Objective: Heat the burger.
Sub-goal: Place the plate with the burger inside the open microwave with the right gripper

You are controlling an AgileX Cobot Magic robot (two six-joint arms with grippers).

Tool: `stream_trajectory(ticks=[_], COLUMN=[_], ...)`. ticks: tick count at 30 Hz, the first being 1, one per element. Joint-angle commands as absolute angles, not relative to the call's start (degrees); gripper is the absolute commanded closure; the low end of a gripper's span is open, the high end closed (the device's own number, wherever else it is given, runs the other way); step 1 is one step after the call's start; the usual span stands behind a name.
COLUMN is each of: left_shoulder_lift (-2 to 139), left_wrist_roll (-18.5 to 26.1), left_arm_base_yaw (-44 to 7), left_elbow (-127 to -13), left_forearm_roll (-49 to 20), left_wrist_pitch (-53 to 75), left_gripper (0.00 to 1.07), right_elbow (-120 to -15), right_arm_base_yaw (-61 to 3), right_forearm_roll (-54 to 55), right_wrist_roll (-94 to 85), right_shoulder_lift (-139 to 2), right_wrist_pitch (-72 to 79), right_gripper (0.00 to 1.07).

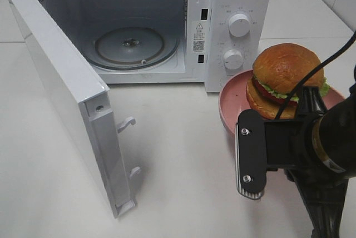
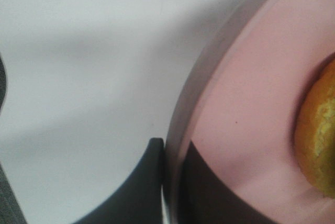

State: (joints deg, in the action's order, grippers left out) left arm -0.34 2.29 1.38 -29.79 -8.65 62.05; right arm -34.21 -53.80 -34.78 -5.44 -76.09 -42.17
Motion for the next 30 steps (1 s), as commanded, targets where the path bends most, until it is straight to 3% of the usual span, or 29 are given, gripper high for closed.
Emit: stream_trajectory(ticks=[1, 14, 30], left_shoulder_lift=[-0.5, -0.5, -0.5], left_wrist_roll=[2.3, 2.3, 2.3], left_arm_base_yaw=[1.3, 1.3, 1.3], left_elbow=[-29.7, -29.7, -29.7], left_forearm_roll=[-8.9, -8.9, -8.9], left_wrist_pitch=[61.2, 61.2, 61.2], left_gripper=[0.08, 0.08, 0.08], right_elbow=[-33.4, -33.3, -33.3], right_arm_base_yaw=[-53.9, -53.9, -52.0], right_forearm_roll=[-38.2, -39.0, -36.8], right_wrist_roll=[-8.3, -8.8, -29.3], right_shoulder_lift=[-74.6, -74.6, -74.6], right_wrist_pitch=[-41.5, -38.8, -32.5], right_gripper=[1.07, 1.07, 1.07])
